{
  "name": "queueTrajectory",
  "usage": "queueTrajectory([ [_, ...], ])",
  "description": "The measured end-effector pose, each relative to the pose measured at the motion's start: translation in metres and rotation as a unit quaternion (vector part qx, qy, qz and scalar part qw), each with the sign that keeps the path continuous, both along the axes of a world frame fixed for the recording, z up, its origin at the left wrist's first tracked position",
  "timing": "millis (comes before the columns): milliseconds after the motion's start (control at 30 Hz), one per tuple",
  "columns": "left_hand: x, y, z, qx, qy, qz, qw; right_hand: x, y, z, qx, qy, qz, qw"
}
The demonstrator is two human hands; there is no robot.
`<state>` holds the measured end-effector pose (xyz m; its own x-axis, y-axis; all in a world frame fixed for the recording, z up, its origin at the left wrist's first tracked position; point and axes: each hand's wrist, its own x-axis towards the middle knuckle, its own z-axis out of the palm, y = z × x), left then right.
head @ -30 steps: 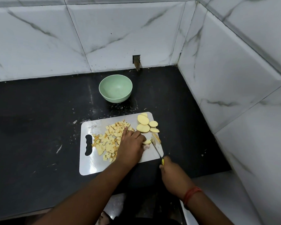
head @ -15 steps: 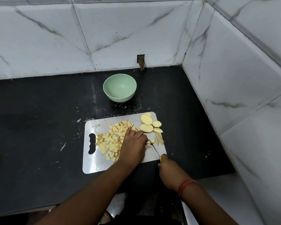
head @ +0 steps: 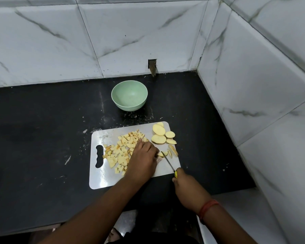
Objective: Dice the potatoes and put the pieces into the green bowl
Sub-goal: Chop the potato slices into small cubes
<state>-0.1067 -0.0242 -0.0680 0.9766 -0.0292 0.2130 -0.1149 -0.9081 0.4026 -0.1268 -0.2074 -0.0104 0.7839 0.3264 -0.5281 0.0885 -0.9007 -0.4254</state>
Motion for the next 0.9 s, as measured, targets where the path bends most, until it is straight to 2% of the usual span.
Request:
queueTrajectory([
  [567, 0.002, -0.002, -0.001, 0.041, 0.014, 0.007, 0.999, 0.012, 0.015, -0.007, -0.055, 0.036, 0.029, 0.997],
  [900, 0.0, -0.002, -0.003, 0.058, -0.002, 0.006, 0.998, 0.005, -0.011, 0.006, -0.014, 0.075, 0.003, 0.997],
])
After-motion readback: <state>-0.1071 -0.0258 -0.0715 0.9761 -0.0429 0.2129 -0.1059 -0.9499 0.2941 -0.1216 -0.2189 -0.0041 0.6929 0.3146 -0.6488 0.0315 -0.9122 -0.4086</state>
